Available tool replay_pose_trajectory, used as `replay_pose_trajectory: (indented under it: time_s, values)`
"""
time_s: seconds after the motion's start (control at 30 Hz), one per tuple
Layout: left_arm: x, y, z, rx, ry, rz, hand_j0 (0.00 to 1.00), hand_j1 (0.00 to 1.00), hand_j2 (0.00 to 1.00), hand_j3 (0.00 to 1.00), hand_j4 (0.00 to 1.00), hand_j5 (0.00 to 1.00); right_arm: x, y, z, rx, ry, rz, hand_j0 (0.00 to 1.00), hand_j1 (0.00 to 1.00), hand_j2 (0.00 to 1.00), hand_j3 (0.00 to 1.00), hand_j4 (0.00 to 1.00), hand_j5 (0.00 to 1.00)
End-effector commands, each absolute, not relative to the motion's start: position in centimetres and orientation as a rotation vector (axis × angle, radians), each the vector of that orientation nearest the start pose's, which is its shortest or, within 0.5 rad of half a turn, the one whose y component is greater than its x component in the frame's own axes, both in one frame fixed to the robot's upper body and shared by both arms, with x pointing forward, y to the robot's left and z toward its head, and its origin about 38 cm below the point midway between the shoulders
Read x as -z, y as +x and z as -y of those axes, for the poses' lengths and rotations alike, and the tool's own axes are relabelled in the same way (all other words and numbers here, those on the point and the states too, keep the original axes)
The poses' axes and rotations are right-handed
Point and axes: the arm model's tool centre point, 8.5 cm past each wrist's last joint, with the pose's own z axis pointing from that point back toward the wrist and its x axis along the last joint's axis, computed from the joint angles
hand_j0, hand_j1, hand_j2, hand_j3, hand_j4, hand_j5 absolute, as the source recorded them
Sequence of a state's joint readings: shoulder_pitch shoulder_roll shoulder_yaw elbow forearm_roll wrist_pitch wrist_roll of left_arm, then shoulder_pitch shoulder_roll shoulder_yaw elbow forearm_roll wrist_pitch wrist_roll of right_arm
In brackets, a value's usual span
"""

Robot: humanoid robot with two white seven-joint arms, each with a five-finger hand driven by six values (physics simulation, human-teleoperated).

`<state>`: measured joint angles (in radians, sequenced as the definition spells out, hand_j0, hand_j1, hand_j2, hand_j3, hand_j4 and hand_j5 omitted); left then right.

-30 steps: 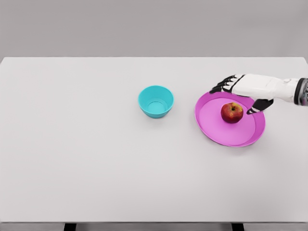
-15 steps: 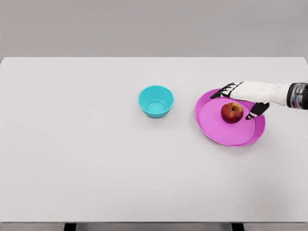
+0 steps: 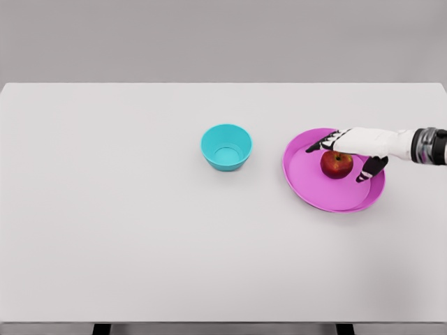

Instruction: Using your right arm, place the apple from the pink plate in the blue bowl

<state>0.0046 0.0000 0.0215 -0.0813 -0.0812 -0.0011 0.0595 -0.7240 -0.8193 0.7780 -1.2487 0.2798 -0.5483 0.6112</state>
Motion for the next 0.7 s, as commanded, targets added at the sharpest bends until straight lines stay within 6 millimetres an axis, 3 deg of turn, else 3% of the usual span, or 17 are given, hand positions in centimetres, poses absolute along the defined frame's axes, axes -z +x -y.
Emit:
replay_pose_trajectory:
  time_s: [0.0, 0.2, 0.4, 0.5, 0.67]
  values:
    - [26.19, 2.58, -27.72, 0.061, 0.149, 0.076, 1.00, 1.00, 1.00, 1.00, 1.00, 1.00, -16.80, 45.12, 33.27, -2.003, -0.246, 1.157, 1.00, 1.00, 1.00, 1.00, 1.00, 1.00]
    - [26.19, 2.58, -27.72, 0.061, 0.149, 0.076, 1.00, 1.00, 1.00, 1.00, 1.00, 1.00, -16.66, 45.18, 33.23, -2.007, -0.243, 1.149, 1.00, 1.00, 1.00, 1.00, 1.00, 1.00]
    - [26.19, 2.59, -27.73, 0.061, 0.151, 0.077, 1.00, 1.00, 1.00, 1.00, 1.00, 1.00, -16.12, 45.01, 33.15, -2.015, -0.230, 1.134, 0.60, 0.60, 0.60, 0.60, 0.60, 0.60]
    - [26.19, 2.58, -27.72, 0.061, 0.149, 0.076, 1.00, 1.00, 1.00, 1.00, 1.00, 1.00, -16.24, 45.06, 33.16, -2.014, -0.233, 1.136, 0.50, 0.50, 0.50, 0.50, 0.50, 0.50]
    - [26.19, 2.59, -27.73, 0.061, 0.151, 0.077, 1.00, 1.00, 1.00, 1.00, 1.00, 1.00, -16.61, 45.23, 32.97, -2.018, -0.239, 1.145, 0.45, 0.45, 0.45, 0.45, 0.45, 0.45]
